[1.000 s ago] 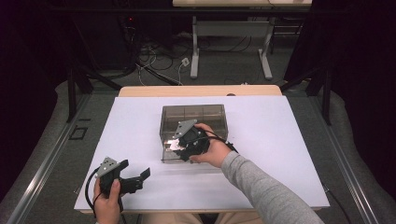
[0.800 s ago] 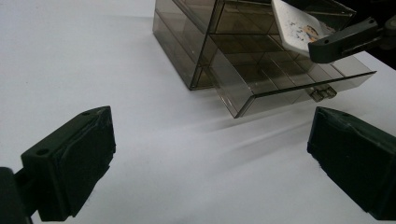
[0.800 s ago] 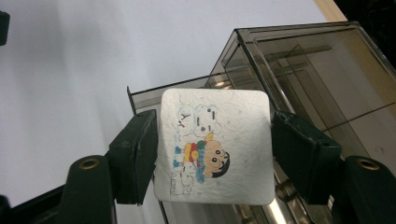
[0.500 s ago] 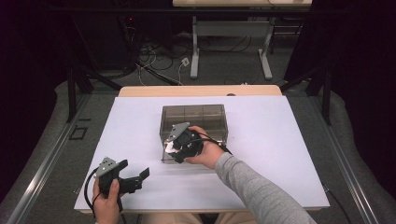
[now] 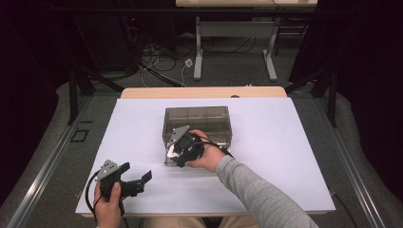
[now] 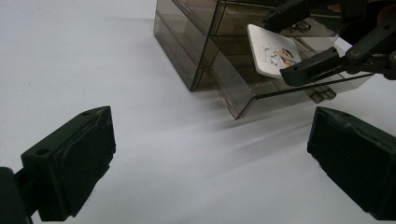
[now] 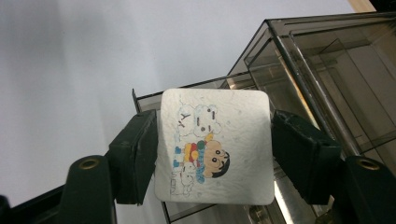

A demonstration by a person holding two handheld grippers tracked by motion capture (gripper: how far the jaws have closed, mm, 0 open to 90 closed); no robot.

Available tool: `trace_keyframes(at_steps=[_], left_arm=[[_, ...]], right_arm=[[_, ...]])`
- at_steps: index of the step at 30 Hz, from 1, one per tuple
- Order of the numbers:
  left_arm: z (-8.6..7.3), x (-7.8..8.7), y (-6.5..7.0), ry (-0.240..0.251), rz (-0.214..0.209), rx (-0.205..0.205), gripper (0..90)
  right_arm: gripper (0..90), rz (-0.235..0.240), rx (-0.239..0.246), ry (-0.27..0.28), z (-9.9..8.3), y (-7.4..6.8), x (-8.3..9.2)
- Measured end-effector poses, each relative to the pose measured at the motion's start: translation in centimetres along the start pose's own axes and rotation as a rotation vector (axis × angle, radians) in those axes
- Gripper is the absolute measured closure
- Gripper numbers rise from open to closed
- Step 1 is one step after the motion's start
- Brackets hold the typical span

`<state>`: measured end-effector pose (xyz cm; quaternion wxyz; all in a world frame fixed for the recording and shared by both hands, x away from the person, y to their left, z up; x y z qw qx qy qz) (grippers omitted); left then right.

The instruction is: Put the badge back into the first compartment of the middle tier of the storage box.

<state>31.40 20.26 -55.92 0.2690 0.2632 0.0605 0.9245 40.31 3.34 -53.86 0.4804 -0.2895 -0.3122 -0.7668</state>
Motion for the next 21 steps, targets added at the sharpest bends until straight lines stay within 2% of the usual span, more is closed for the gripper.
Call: trace_keyframes(at_steps=[9, 21], left_arm=[[0.01, 0.04, -0.02, 0.000, 0.000, 0.002, 1.4], [0.00, 0.00, 0.02, -0.001, 0.001, -0.003, 1.4]], right_arm=[[32.7, 0.005, 0.002, -0.008, -0.09, -0.01, -0.37], [30.8, -0.004, -0.044, 0.000, 0.09, 0.20, -0.12]])
Point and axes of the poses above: each handheld gripper's, and its own axes: x roughly backward along the jaws, z roughly out of its top, y roughly to its right, the point moved 7 cm from there along -x, roughly forward along the jaws, and after that the axes turned 1 degree about -x, right-handed, at the moved point
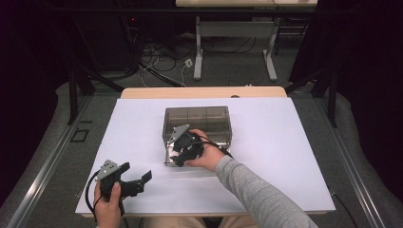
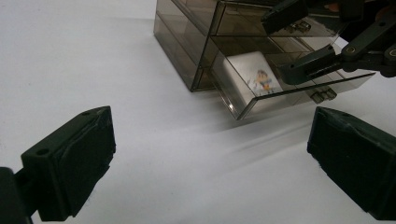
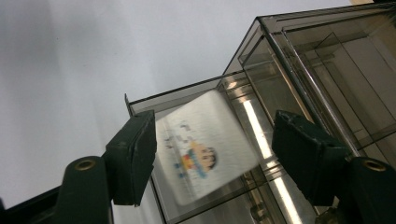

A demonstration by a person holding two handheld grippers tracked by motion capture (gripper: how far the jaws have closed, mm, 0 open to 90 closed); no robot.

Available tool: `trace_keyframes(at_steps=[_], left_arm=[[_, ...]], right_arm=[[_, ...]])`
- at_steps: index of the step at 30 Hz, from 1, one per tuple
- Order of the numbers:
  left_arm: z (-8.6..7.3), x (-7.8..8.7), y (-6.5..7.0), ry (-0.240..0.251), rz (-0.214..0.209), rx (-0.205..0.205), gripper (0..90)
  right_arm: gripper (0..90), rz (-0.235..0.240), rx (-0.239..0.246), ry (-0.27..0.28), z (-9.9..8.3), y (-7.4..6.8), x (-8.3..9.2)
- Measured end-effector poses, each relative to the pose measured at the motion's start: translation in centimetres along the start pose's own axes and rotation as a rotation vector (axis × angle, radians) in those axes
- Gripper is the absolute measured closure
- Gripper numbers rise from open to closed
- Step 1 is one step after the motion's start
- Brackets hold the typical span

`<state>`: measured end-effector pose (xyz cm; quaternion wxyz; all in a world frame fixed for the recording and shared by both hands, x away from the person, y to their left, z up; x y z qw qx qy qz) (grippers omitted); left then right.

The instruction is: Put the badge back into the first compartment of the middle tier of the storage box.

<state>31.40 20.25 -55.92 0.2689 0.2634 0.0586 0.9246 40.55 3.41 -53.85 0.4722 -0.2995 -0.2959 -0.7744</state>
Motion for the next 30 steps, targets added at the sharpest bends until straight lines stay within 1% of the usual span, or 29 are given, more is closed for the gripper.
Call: trace_keyframes(at_steps=[4, 10, 13, 14, 15, 18, 26, 30], left_arm=[[0.0, 0.0, 0.0, 0.000, 0.000, 0.000, 1.4], [0.0, 0.0, 0.0, -0.002, -0.001, -0.002, 1.4], [0.0, -0.1, 0.0, -0.003, -0.002, -0.005, 1.4], [0.0, -0.1, 0.0, -0.004, -0.001, -0.005, 1.4], [0.0, -0.1, 0.0, -0.004, -0.001, -0.005, 1.4], [-0.1, -0.1, 0.0, -0.005, -0.001, -0.005, 1.4], [-0.1, -0.1, 0.1, -0.009, -0.001, -0.001, 1.4], [-0.1, -0.2, 0.1, -0.009, -0.001, 0.002, 1.4]], right_arm=[[30.9, -0.001, 0.002, 0.004, 0.1, 0.0, 0.2], [31.0, -0.009, -0.016, 0.019, 0.2, 0.0, 0.6], [31.2, -0.012, -0.022, 0.024, 0.1, 0.0, 0.8], [31.4, -0.015, -0.034, 0.026, 0.1, 0.0, 0.9], [31.8, -0.014, -0.029, 0.029, 0.0, 0.0, 1.0], [32.6, -0.016, -0.042, 0.038, -0.2, -0.1, 1.2], [39.2, -0.034, -0.068, 0.068, -0.8, -0.2, 2.0], [44.2, -0.022, -0.075, 0.069, -1.2, -0.5, 2.3]])
Point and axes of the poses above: each handheld gripper's, and its own axes: x roughly backward along the jaws, z roughly out of its top, y roughly to its right, the point moved 7 cm from there along -x, roughly forward along the jaws, and after that the axes turned 1 degree about -x, right-handed, at the moved point
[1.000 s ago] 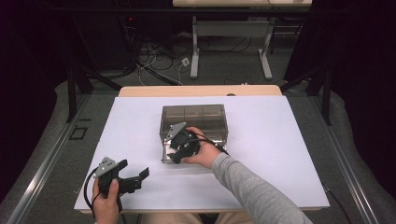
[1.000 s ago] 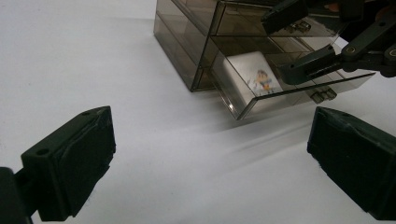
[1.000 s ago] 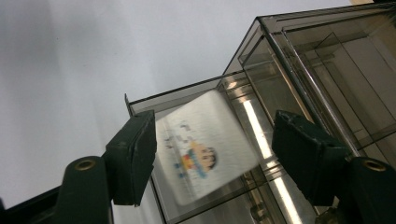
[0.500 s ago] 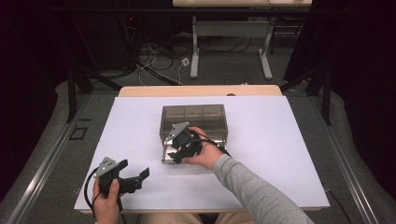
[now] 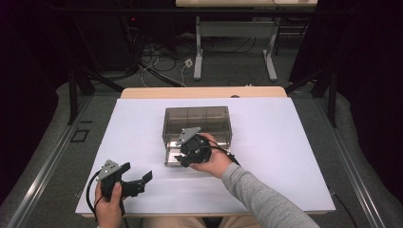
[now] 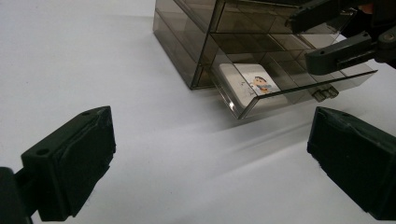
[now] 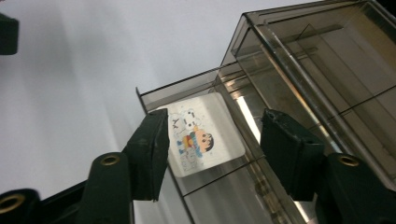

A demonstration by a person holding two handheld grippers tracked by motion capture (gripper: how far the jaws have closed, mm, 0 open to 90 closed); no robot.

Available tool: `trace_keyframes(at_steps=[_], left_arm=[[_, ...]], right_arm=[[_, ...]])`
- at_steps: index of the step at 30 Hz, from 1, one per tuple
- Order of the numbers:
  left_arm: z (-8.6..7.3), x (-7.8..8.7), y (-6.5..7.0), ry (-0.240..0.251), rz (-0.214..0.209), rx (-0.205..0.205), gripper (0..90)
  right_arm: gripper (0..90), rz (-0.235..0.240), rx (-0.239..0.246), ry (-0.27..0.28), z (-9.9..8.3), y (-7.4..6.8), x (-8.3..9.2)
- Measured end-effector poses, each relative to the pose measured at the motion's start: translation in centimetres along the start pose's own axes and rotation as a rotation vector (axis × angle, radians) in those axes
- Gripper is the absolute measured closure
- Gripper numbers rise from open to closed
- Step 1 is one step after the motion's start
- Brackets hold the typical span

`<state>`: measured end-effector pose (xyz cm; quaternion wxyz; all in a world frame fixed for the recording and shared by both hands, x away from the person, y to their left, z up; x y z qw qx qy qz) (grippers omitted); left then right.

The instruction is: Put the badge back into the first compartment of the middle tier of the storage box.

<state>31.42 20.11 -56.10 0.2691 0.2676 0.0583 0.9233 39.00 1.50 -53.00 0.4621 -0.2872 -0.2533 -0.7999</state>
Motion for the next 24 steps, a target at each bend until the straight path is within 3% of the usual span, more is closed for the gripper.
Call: trace_keyframes(at_steps=[1, 24], left_arm=[[0.0, 0.0, 0.0, -0.001, -0.001, -0.003, 1.4], [0.0, -0.1, 0.0, -0.003, 0.004, -0.009, 1.4]], right_arm=[[45.6, 0.004, 0.009, 0.000, -0.1, 0.0, 0.1], [78.1, 0.052, -0.135, 0.083, -2.1, -1.1, 2.0]])
Point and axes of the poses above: each handheld gripper's, and its own axes: x roughly backward along the jaws, z roughly out of its top, y roughly to its right, the point moved 7 cm from there along -x, roughly forward along the jaws, and after that the axes turned 1 degree about -x, right-handed, at the moved point
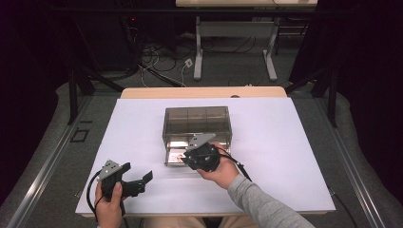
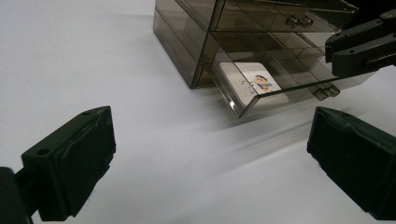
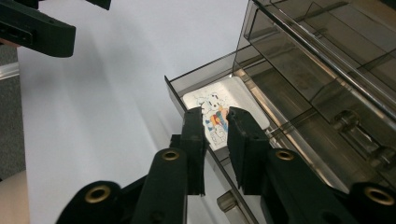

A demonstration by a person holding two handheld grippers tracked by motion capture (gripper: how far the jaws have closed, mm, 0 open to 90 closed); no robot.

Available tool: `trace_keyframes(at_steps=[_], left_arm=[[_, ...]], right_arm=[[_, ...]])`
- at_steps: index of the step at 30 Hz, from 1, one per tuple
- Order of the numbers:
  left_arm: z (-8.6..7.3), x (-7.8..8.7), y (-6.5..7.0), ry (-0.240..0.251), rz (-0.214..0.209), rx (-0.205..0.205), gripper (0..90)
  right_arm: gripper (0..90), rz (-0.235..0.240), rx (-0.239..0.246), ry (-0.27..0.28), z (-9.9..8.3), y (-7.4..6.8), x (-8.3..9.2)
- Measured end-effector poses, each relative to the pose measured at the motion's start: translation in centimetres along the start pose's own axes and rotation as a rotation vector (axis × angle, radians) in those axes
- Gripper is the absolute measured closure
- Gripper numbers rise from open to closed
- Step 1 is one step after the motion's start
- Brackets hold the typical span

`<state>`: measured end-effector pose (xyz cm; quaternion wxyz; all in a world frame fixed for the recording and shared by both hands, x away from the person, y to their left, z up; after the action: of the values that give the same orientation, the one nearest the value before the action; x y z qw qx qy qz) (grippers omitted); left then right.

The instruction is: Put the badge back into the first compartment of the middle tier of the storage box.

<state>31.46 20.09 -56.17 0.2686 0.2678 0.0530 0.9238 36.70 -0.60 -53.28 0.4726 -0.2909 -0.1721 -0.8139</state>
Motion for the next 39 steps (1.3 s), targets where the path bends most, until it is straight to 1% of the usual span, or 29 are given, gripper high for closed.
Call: trace_keyframes(at_steps=[3, 4, 5, 6, 8, 9, 11, 13, 14, 15, 16, 17, 20, 26, 27, 28, 33, 39], left_arm=[[0.0, 0.0, 0.0, 0.000, -0.001, 0.001, 1.5], [0.0, 0.0, 0.0, 0.000, 0.000, 0.000, 1.5], [0.0, 0.0, 0.0, 0.000, 0.000, -0.001, 1.5], [0.0, 0.0, 0.0, -0.001, 0.000, -0.001, 1.5], [0.0, 0.0, 0.0, 0.000, 0.000, -0.001, 1.5], [0.0, 0.0, 0.0, -0.002, 0.000, -0.002, 1.5], [0.0, 0.0, 0.0, -0.003, 0.000, -0.003, 1.5], [-0.1, 0.0, 0.0, -0.002, 0.000, -0.003, 1.5], [0.0, 0.0, 0.0, -0.001, 0.001, -0.002, 1.5], [-0.1, 0.0, 0.0, -0.001, 0.001, -0.001, 1.5], [-0.1, 0.0, 0.0, -0.002, 0.001, -0.002, 1.5], [-0.1, 0.0, 0.0, -0.003, 0.001, -0.002, 1.5], [-0.1, 0.0, 0.0, -0.001, 0.001, -0.001, 1.5], [-0.1, 0.0, 0.0, -0.001, 0.002, -0.001, 1.5], [-0.1, 0.0, 0.0, -0.001, 0.001, 0.000, 1.5], [-0.1, 0.0, 0.0, 0.000, 0.002, -0.001, 1.5], [-0.1, 0.0, 0.0, -0.001, 0.003, 0.000, 1.5], [-0.1, 0.0, 0.0, 0.001, 0.003, 0.000, 1.5]], right_arm=[[81.8, -0.001, -0.023, 0.021, -0.2, -0.1, 0.2], [82.9, 0.005, -0.026, 0.016, -0.3, -0.1, 0.4], [83.9, 0.004, -0.028, 0.027, -0.3, -0.1, 0.4], [85.2, 0.008, -0.032, 0.023, -0.4, -0.1, 0.6], [87.1, 0.009, -0.046, 0.037, -0.5, 0.0, 0.7], [88.5, 0.014, -0.059, 0.035, -0.7, -0.1, 0.8], [90.0, 0.023, -0.068, 0.029, -0.9, -0.1, 1.0], [90.0, 0.022, -0.072, 0.049, -1.0, -0.1, 1.0], [90.0, 0.025, -0.077, 0.044, -1.2, -0.1, 1.2], [90.0, 0.024, -0.079, 0.051, -1.3, 0.0, 1.2], [90.0, 0.028, -0.080, 0.041, -1.5, 0.0, 1.2], [90.0, 0.028, -0.081, 0.047, -1.6, 0.0, 1.2], [90.0, 0.029, -0.086, 0.035, -2.2, 0.0, 1.3], [90.0, 0.024, -0.099, 0.053, -2.9, 0.0, 1.7], [90.0, 0.027, -0.104, 0.046, -3.0, 0.0, 1.8], [90.0, 0.022, -0.108, 0.053, -3.0, 0.1, 1.8], [90.0, 0.011, -0.112, 0.059, -3.5, 0.1, 2.1], [90.0, 0.000, -0.127, 0.052, -4.2, 0.2, 2.4]])
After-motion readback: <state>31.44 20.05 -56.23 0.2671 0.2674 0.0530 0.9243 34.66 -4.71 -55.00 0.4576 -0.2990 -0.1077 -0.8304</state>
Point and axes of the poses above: each handheld gripper's, and its own axes: x roughly backward along the jaws, z roughly out of its top, y roughly to its right, the point moved 7 cm from there along -x, roughly forward along the jaws, and after that the axes turned 1 degree about -x, right-handed, at the moved point
